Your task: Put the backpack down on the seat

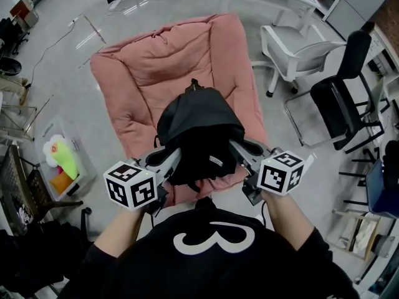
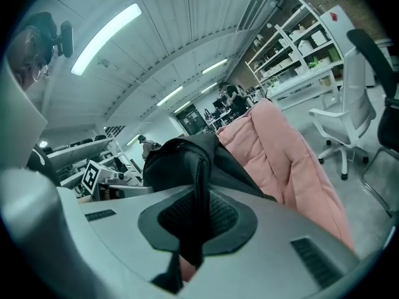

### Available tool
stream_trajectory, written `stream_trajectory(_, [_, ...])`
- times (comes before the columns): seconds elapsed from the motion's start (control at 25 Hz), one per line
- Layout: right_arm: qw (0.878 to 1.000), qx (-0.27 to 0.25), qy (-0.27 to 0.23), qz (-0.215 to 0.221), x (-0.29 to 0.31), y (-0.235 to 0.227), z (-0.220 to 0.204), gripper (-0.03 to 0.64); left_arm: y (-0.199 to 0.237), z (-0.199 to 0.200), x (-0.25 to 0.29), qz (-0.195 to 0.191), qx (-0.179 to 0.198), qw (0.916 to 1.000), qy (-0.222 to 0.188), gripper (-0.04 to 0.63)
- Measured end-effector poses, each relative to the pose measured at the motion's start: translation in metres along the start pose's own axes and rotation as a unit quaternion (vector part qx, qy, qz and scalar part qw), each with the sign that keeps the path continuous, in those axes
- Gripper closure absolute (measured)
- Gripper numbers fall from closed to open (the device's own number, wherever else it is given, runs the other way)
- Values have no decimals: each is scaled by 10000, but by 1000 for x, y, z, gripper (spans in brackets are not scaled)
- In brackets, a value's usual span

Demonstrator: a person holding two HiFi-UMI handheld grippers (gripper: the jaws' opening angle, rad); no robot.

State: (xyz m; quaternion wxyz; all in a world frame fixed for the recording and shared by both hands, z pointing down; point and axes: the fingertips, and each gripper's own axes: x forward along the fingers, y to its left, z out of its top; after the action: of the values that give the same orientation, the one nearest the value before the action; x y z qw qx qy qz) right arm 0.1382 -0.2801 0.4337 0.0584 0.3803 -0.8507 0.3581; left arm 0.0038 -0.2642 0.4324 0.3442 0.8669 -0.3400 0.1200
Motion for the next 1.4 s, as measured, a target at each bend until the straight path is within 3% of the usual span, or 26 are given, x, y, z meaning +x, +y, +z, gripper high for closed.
stream_trajectory(0.4, [9979,-78,633,-80,57,-52,-5,588,55,-13,47,448,-98,9986,277,566])
stream_trajectory(0.68, [9931,-450,1057,-251,99,-84,-16,588,98,-26,73,720,-251,9962,426,566])
stream_trajectory(1.12, [9824,-1093,1423,-514,161,-127,-33,588,160,-37,110,1026,174,9928,587,565])
stream_trajectory(1.4, [9779,-1287,1486,-708,198,-147,-33,588,197,-35,129,1337,132,9886,684,563])
